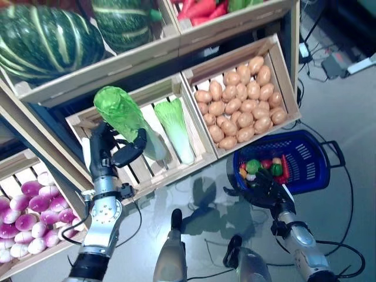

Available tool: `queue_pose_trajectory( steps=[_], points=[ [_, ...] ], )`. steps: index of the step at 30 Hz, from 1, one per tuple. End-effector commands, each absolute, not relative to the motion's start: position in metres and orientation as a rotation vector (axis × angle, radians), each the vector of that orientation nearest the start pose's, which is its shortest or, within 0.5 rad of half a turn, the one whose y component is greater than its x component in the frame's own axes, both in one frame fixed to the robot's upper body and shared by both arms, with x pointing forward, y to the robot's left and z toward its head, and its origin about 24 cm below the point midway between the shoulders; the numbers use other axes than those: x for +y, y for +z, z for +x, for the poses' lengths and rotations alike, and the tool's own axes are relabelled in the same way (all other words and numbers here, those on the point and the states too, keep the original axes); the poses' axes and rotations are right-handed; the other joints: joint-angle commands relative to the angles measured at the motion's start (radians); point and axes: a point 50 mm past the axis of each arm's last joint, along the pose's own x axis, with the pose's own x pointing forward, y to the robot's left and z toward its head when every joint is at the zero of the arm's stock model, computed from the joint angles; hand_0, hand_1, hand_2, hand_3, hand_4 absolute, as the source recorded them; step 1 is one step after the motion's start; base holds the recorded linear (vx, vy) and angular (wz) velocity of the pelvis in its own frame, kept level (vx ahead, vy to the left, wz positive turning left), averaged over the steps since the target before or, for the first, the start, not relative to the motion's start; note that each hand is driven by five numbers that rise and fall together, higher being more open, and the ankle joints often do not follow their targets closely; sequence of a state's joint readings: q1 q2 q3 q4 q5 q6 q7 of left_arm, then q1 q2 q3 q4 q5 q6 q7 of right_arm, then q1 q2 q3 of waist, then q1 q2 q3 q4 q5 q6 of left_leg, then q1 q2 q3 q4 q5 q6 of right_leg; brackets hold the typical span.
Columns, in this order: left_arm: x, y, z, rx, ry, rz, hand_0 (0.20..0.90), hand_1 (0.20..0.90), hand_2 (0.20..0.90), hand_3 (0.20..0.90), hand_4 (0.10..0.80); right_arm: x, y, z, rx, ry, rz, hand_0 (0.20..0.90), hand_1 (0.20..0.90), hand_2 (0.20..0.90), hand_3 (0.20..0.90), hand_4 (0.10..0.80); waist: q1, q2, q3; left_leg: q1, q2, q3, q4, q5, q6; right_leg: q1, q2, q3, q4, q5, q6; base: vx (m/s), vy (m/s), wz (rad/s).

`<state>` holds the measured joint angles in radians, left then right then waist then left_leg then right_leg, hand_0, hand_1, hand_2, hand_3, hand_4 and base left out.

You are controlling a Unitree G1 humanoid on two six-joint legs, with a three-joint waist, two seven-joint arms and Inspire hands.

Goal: Put vegetables into the basket

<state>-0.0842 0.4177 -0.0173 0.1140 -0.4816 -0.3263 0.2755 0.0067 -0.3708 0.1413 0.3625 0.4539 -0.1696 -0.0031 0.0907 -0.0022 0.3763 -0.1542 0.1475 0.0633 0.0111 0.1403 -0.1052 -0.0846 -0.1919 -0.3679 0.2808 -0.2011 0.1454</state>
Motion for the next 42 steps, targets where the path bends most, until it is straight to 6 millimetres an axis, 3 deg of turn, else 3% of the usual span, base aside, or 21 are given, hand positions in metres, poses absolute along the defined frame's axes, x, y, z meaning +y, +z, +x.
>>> queue_pose_trajectory(
  steps=[1,7,11,21,29,42],
  points=[
    [0.234,0.137,0.267,-0.56,0.108,-0.347,0.3,0.3,0.3,0.3,0.4,-0.22,0.009,0.241,0.1,-0.016,-0.024,0.9,0.9,0.9,0.9,0.8,-0.024,-0.041,-0.142,0.033,-0.008,0.033,-0.043,-0.027,-0.015,0.116,0.015,-0.017,-0.323,0.234,-0.029,0.07,0.006,-0.03],
    [0.216,0.122,0.271,-0.454,-0.005,-0.495,0.3,0.3,0.3,0.3,0.4,-0.214,0.019,0.243,0.117,0.051,-0.066,0.9,0.9,0.9,0.9,0.8,-0.039,-0.047,-0.194,0.092,-0.009,0.042,-0.08,-0.032,-0.007,0.139,0.016,-0.005,-0.348,0.252,-0.023,0.076,-0.008,-0.06],
    [0.208,0.107,0.274,-0.332,-0.052,-0.532,0.3,0.3,0.3,0.3,0.4,-0.209,0.037,0.247,0.118,0.186,-0.143,0.9,0.9,0.9,0.9,0.8,-0.054,-0.054,-0.222,0.13,-0.008,0.052,-0.098,-0.044,0.0,0.149,0.016,0.009,-0.365,0.266,-0.014,0.08,-0.01,-0.07],
    [0.2,0.097,0.281,-0.207,-0.114,-0.353,0.3,0.3,0.3,0.3,0.4,-0.192,0.081,0.256,0.05,0.426,-0.199,0.9,0.9,0.9,0.9,0.8,-0.06,-0.061,-0.259,0.159,0.0,0.066,-0.098,-0.066,0.0,0.157,0.012,0.022,-0.368,0.271,0.0,0.06,-0.005,-0.04],
    [0.192,0.096,0.287,-0.168,-0.169,-0.206,0.3,0.3,0.3,0.3,0.4,-0.17,0.108,0.268,0.016,0.564,-0.142,0.9,0.9,0.9,0.9,0.8,-0.056,-0.062,-0.277,0.179,0.0,0.064,-0.098,-0.081,0.003,0.163,0.011,0.036,-0.368,0.272,0.005,0.043,0.004,-0.06],
    [0.179,0.093,0.289,-0.152,-0.233,-0.093,0.3,0.3,0.3,0.3,0.4,-0.119,0.099,0.26,0.171,0.864,0.12,0.9,0.9,0.9,0.9,0.8,-0.032,-0.068,-0.303,0.19,0.002,0.049,-0.098,-0.086,-0.002,0.173,0.006,0.034,-0.368,0.272,0.008,0.012,0.002,0.0]
  ],
)
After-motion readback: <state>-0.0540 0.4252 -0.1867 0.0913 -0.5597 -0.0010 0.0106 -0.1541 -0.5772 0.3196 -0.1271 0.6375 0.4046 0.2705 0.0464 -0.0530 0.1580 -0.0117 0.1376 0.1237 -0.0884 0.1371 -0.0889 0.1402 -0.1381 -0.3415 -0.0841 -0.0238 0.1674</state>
